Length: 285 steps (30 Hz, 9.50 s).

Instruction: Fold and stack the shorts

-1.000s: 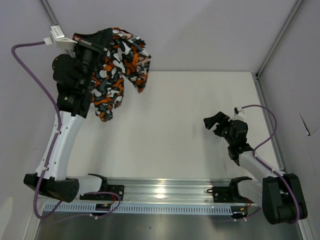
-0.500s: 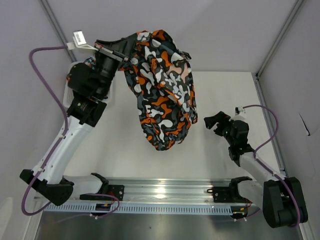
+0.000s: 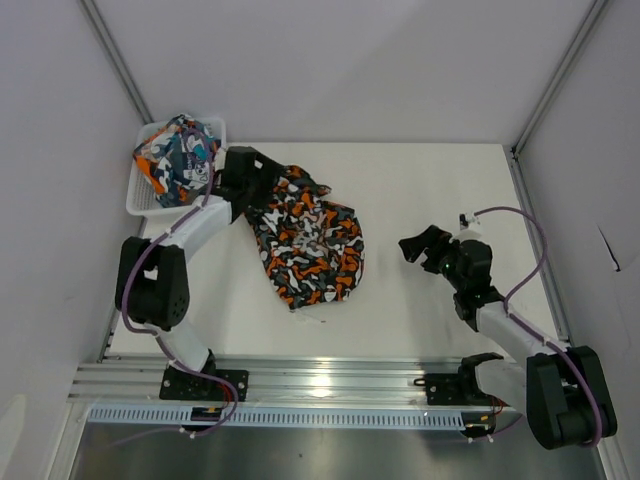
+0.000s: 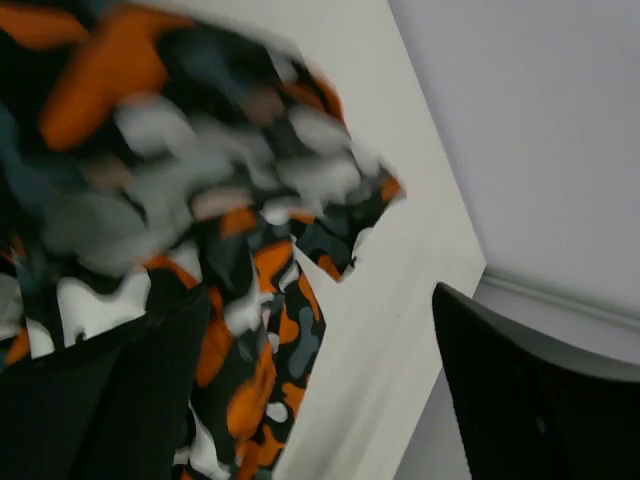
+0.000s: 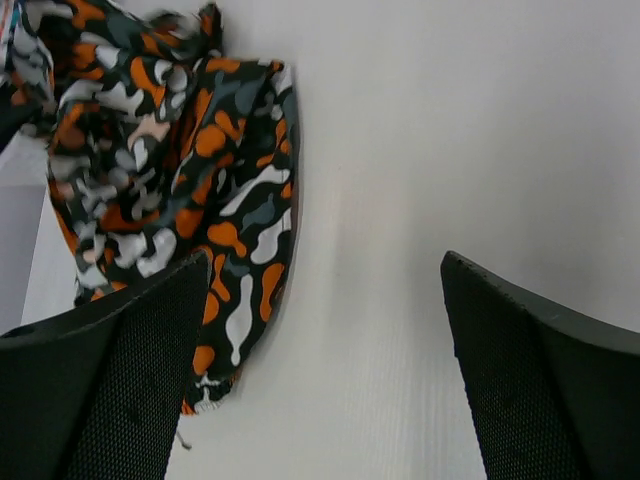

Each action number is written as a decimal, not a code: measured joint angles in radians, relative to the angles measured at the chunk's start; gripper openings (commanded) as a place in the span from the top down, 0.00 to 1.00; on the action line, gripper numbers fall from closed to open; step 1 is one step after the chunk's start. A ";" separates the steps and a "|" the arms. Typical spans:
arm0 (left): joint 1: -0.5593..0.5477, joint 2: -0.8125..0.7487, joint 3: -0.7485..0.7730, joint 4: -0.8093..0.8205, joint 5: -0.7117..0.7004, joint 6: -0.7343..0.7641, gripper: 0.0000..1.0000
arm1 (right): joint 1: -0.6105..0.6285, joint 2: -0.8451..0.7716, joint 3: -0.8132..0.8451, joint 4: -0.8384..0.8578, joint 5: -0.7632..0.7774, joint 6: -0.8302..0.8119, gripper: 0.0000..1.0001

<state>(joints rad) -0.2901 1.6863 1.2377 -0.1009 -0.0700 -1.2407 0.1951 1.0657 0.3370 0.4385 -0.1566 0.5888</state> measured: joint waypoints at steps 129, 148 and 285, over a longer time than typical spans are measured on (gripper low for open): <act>-0.673 -0.328 -0.306 -0.105 -0.084 0.168 0.32 | 0.861 -0.017 0.129 -0.679 0.568 0.109 1.00; -0.674 -0.161 -0.307 -0.012 -0.064 0.144 0.45 | 0.861 -0.023 0.128 -0.678 0.576 0.109 1.00; 0.264 -0.578 0.100 -0.405 0.378 0.684 1.00 | 1.334 0.358 -0.013 0.341 0.537 0.301 0.30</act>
<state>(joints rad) -0.0261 1.1080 1.3373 -0.5060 0.3084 -0.5571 1.5295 1.4239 0.3241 0.7792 0.3805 0.8898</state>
